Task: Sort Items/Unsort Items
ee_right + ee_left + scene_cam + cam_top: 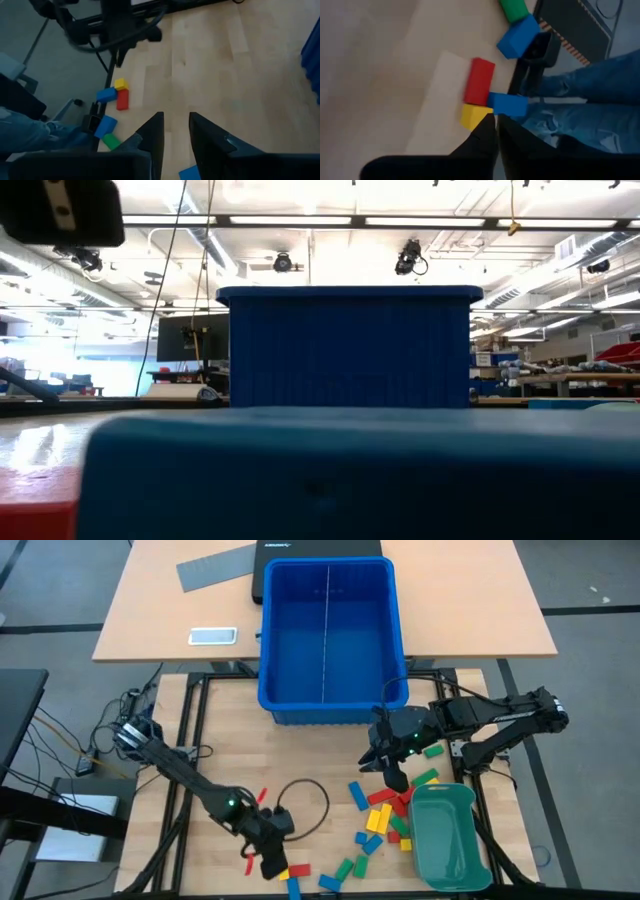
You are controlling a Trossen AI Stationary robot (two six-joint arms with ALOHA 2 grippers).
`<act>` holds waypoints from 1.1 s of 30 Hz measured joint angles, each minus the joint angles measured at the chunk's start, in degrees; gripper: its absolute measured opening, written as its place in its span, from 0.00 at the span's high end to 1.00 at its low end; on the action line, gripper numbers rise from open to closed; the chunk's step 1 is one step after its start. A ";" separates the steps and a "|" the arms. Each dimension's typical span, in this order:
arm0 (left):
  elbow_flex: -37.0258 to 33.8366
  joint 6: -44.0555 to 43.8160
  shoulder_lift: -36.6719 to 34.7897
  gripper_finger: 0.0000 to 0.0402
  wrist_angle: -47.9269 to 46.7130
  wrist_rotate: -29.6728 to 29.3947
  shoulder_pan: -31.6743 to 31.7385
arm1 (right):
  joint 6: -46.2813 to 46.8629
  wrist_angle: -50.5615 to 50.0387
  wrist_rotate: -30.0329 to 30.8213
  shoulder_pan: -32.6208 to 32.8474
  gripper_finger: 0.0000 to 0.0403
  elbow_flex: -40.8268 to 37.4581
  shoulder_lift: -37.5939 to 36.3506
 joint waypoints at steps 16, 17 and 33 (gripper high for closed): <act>0.06 -2.79 10.18 0.90 16.61 10.62 -5.12 | -0.04 -0.33 0.02 -0.02 0.77 0.00 0.22; 0.06 -2.96 10.71 0.92 16.61 10.64 -5.20 | -0.02 -0.33 0.04 -0.02 0.77 0.00 0.22; 0.89 -3.59 11.63 1.00 -1.90 2.86 -1.08 | 1.47 -0.11 0.04 -0.02 0.78 0.00 0.22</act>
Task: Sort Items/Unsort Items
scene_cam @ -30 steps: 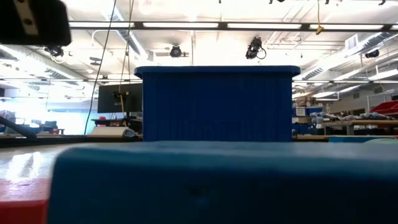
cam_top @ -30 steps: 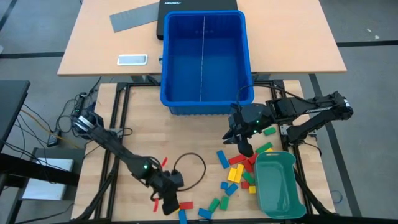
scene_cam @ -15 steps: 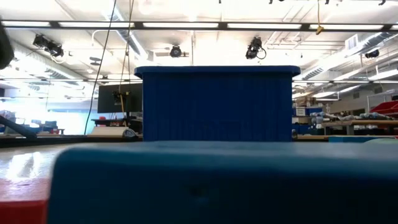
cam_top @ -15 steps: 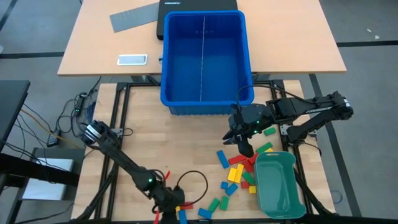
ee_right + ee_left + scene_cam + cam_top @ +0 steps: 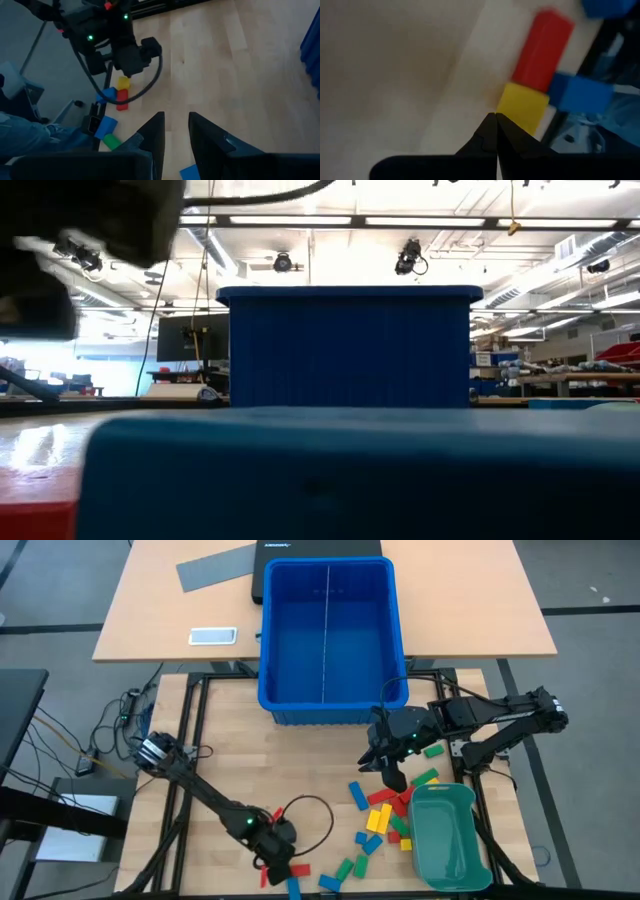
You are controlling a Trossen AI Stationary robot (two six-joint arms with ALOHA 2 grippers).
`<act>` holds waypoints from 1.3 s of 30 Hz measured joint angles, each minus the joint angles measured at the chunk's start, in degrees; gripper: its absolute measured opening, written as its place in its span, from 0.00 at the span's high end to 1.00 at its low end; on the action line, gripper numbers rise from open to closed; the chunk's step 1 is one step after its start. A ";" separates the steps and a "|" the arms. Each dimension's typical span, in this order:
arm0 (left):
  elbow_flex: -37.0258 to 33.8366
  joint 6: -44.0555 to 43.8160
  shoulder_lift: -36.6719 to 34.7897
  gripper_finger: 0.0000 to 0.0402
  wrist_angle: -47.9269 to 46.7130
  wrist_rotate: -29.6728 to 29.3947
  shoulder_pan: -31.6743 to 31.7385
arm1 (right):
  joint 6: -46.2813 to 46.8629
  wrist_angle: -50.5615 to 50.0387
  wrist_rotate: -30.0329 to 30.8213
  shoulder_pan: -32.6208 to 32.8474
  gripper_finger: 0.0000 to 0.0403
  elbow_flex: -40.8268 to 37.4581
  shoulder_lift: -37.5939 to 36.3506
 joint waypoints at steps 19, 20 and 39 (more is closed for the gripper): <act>11.17 9.28 0.29 1.00 -1.63 6.34 -0.48 | -0.01 0.37 0.03 1.54 0.78 0.00 0.00; 11.15 9.09 0.92 1.00 -1.11 6.15 -0.48 | -0.01 0.45 0.17 1.53 0.78 0.00 0.00; 11.16 8.45 8.29 1.00 6.93 7.25 -0.48 | 0.04 0.70 -0.02 1.53 0.78 0.00 0.00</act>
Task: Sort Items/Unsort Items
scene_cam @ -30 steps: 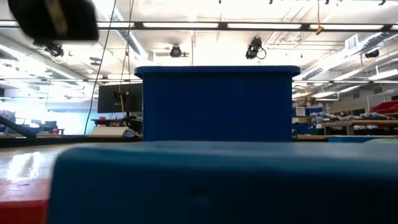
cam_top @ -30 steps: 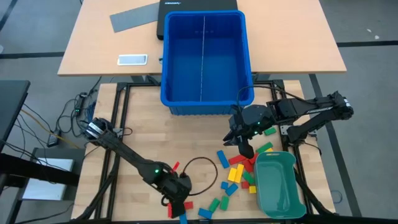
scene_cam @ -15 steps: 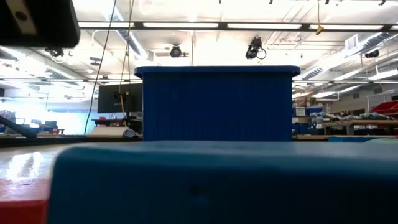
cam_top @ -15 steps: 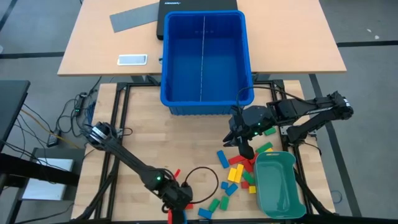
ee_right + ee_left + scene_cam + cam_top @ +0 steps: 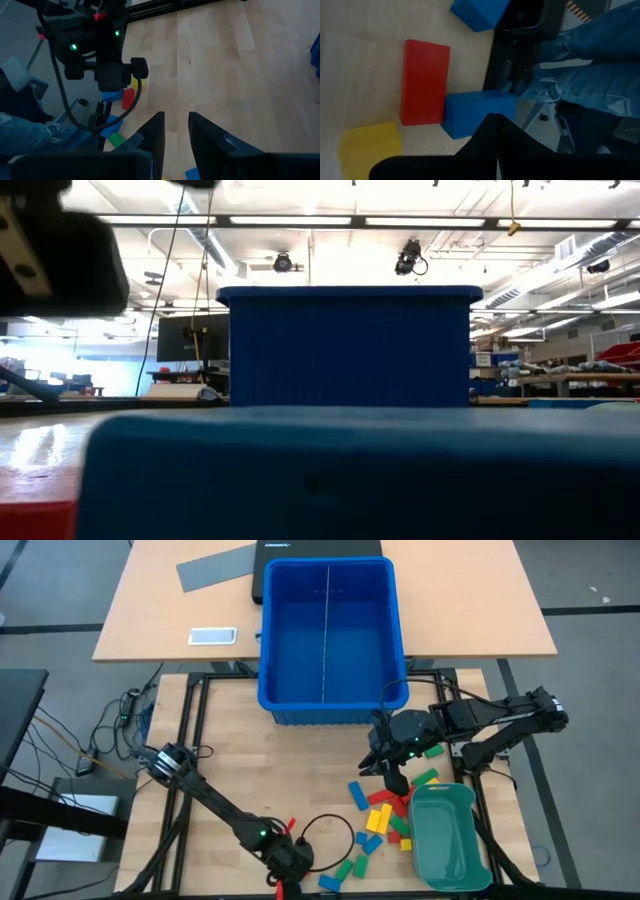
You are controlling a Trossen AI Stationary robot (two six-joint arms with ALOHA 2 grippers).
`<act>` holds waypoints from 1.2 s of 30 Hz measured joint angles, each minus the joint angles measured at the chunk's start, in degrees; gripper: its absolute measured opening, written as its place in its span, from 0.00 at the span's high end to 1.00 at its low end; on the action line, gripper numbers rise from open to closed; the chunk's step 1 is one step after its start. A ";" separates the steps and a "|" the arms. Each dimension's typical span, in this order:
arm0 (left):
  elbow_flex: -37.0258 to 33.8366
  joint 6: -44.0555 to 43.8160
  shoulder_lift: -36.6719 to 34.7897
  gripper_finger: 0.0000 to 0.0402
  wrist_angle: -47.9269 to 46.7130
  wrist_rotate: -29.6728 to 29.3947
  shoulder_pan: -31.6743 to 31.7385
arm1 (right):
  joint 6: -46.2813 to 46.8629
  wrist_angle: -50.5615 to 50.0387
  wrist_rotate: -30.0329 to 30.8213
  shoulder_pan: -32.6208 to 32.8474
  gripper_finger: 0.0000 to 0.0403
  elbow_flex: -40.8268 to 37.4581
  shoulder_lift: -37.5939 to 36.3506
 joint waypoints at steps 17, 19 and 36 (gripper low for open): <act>1.83 -1.30 2.06 1.00 -7.27 -4.36 0.76 | 1.48 -0.05 0.02 0.02 0.78 0.00 0.00; 3.37 -0.42 2.03 1.00 -9.64 -4.50 1.01 | 1.50 -0.03 0.02 0.02 0.78 0.00 0.00; 13.74 9.59 1.08 1.00 -19.45 -1.20 2.21 | 1.50 -0.01 0.00 0.02 0.78 0.00 0.00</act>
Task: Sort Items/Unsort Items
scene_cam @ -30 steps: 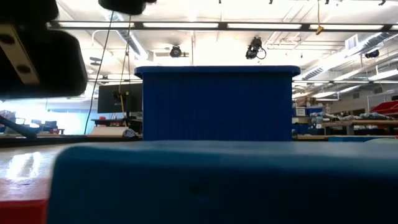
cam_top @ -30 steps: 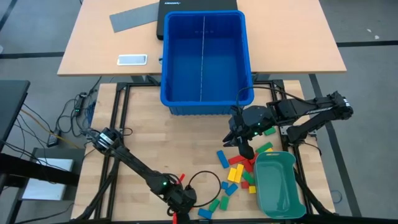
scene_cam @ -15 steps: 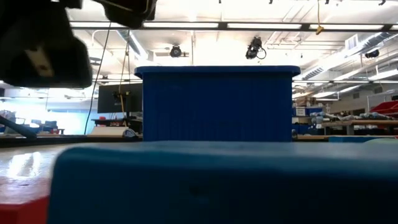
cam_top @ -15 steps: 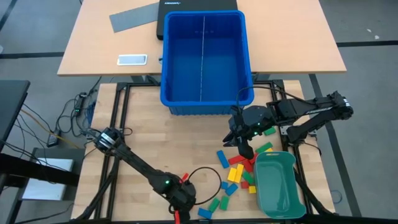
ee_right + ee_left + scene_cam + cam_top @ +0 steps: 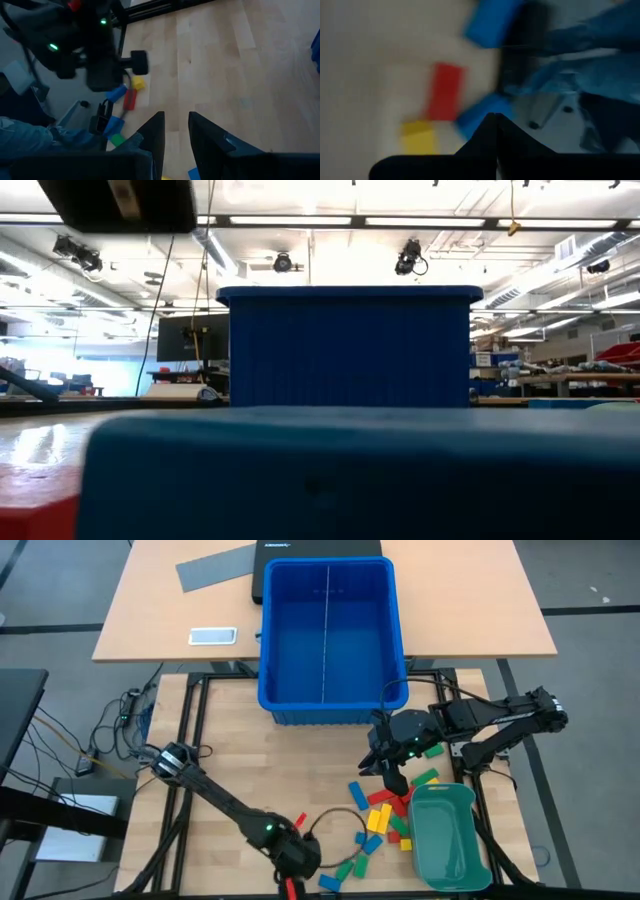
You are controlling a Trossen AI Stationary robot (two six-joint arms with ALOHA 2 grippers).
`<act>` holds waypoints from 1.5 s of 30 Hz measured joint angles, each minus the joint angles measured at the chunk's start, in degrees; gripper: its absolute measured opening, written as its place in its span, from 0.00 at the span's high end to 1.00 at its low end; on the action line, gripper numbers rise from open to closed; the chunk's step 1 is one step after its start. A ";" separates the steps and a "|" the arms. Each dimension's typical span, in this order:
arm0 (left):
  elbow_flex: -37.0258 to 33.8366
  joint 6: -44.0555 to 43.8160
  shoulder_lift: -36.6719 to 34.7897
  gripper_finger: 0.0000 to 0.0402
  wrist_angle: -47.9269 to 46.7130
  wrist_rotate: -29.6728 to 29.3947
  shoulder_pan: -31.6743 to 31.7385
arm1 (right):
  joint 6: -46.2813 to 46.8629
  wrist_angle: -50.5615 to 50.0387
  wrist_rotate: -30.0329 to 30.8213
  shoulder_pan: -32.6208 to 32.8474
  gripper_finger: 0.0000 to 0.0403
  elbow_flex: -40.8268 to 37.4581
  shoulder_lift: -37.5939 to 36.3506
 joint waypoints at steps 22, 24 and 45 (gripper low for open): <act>-6.25 1.99 3.21 1.00 3.97 -1.87 -1.97 | -0.47 -0.54 -0.47 0.61 0.78 0.00 0.00; -6.23 2.32 3.10 1.00 1.74 -1.62 -1.05 | -0.50 -0.52 -0.48 0.59 0.78 0.00 0.00; -6.25 5.99 -4.51 1.00 -4.35 -1.78 5.03 | -0.30 -0.58 -0.47 0.59 0.78 0.00 0.00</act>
